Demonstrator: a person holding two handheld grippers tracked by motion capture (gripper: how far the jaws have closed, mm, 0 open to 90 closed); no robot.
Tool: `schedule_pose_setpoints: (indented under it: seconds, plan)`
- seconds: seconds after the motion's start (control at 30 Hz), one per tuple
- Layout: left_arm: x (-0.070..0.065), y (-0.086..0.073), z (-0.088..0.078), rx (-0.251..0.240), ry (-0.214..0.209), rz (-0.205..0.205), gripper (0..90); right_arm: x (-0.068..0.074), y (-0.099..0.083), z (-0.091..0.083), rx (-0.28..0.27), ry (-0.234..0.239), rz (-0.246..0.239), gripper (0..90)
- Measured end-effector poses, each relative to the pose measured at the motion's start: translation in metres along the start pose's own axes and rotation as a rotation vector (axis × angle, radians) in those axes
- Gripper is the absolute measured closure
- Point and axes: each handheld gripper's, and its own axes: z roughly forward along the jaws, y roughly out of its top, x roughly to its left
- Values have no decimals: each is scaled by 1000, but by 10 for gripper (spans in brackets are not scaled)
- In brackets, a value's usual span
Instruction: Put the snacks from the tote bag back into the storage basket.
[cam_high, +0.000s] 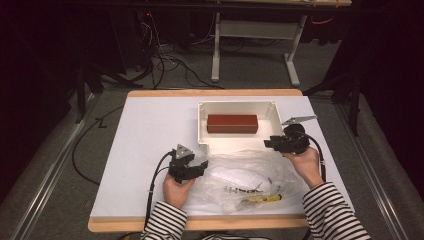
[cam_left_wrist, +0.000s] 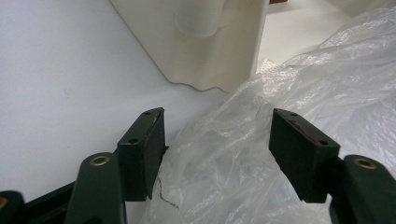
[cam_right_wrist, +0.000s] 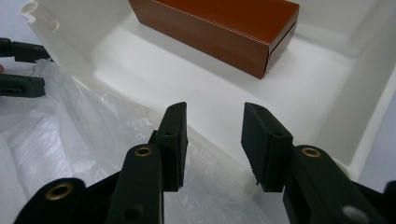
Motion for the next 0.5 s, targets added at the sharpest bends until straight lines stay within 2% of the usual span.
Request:
schedule_pose_setpoints:
  seconds: [0.5]
  plan:
    - [0,0,0,1,0,0,367,5,-4,-11,-44,-4,-14,616]
